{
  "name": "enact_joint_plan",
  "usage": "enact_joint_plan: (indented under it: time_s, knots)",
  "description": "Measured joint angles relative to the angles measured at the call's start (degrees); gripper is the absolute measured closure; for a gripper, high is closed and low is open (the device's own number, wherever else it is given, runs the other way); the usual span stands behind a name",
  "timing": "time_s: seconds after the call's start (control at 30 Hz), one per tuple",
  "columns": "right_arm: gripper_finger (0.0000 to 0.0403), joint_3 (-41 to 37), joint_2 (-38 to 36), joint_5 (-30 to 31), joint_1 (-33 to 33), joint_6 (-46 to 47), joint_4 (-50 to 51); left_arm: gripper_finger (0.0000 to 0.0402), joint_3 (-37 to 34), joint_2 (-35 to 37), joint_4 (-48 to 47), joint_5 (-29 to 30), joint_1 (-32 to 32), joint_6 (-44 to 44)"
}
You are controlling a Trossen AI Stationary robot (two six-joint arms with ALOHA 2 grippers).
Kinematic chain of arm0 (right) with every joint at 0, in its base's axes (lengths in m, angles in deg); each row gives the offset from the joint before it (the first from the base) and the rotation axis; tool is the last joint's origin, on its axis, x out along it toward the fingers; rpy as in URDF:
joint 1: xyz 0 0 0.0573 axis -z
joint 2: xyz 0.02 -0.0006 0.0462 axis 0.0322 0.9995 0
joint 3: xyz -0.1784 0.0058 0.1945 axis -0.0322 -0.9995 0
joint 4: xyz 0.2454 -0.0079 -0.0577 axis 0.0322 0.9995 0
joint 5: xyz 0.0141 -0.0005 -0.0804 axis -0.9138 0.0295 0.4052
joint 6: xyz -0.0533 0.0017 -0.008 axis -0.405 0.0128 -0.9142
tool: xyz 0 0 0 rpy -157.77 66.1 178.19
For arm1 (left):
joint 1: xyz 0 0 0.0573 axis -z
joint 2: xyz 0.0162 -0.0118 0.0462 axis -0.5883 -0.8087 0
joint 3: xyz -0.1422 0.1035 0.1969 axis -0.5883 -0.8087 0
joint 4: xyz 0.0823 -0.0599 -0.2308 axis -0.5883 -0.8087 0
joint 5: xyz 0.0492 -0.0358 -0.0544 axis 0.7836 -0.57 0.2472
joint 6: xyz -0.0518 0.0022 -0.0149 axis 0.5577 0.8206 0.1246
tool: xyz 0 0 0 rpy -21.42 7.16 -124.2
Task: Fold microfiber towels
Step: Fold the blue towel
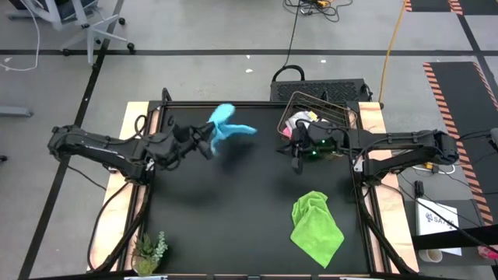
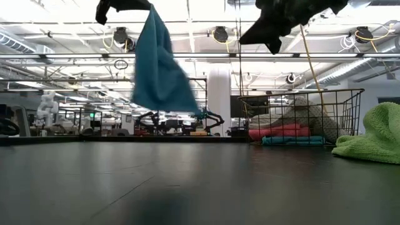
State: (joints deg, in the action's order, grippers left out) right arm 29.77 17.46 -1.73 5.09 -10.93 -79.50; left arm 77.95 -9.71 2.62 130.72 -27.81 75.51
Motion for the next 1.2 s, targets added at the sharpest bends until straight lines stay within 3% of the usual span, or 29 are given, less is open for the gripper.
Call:
enact_joint_plan:
  time_s: [0.1, 0.5, 0.67, 0.83, 1.03, 1.2]
  knots:
    - [0.0403, 0.0, 0.0, 0.05, -0.33, 0.02, -0.4, 0.0401, -0.02, -0.42, 0.66, -2.78, 0.0, 1.09]
    - [0.0394, 0.0, 1.37, 1.14, -0.77, 1.91, -3.01, 0.0401, -0.07, -10.85, 11.24, -2.97, -5.12, -1.12]
    - [0.0367, 0.0, 6.96, 1.66, -2.14, 2.92, -5.32, 0.0401, -0.07, -14.38, 17.29, -3.25, -10.43, -5.63]
    - [0.0332, 0.0, 15.34, 2.14, -3.86, 1.92, -14.21, 0.0401, -0.07, -16.64, 21.22, -7.9, -14.78, -5.87]
    - [0.0303, 0.0, 21.6, 11.89, -4.05, -4.29, -24.04, 0.04, -0.06, -17.03, 22.38, -9.81, -17.62, -5.97]
    - [0.0296, 0.0, 24.86, 15.19, -4.07, -6.44, -34.3, 0.04, -0.04, -17.06, 22.95, -10.34, -17.96, -6.06]
